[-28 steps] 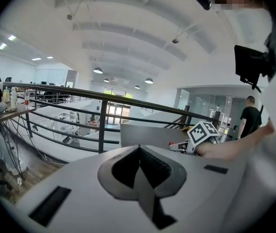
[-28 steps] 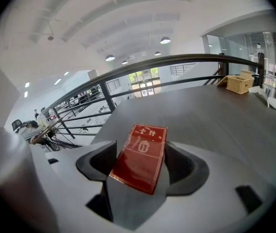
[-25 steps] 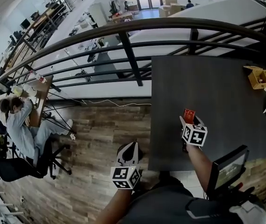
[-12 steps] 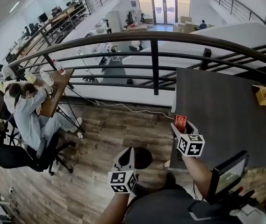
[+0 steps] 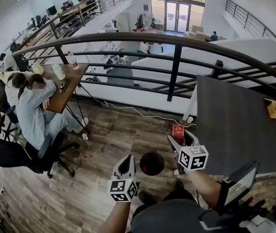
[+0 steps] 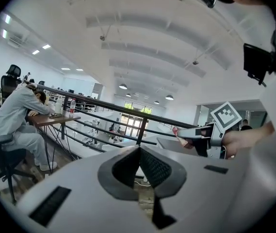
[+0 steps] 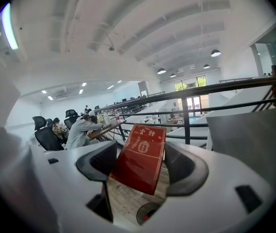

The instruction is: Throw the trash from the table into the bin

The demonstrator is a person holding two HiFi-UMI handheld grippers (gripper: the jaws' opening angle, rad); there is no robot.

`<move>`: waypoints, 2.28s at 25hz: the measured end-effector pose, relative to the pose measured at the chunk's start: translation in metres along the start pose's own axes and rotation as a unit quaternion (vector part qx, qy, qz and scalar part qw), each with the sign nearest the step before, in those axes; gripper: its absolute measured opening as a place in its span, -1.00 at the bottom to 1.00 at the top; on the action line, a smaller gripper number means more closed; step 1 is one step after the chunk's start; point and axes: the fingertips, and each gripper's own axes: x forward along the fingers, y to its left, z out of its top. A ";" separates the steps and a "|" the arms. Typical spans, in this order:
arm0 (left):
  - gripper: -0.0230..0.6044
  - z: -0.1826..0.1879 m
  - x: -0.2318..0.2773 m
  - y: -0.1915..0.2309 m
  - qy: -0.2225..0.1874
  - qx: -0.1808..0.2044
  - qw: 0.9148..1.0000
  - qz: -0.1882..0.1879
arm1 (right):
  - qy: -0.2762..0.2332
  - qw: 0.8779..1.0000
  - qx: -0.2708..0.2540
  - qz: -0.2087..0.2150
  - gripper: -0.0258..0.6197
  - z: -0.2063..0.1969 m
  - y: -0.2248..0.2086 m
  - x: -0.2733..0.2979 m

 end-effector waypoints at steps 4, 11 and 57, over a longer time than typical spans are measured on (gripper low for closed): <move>-0.89 -0.008 -0.001 0.018 0.003 -0.018 1.000 0.004 | 0.006 1.000 -0.010 0.026 0.06 -0.004 0.029 0.013; -0.89 -0.016 0.007 0.035 0.014 -0.042 0.999 0.017 | 0.030 0.997 -0.037 0.067 0.05 -0.021 0.061 0.028; -0.89 -0.421 0.164 0.179 0.312 -0.057 0.948 -0.022 | 0.340 0.933 -0.077 0.088 0.04 -0.524 0.005 0.215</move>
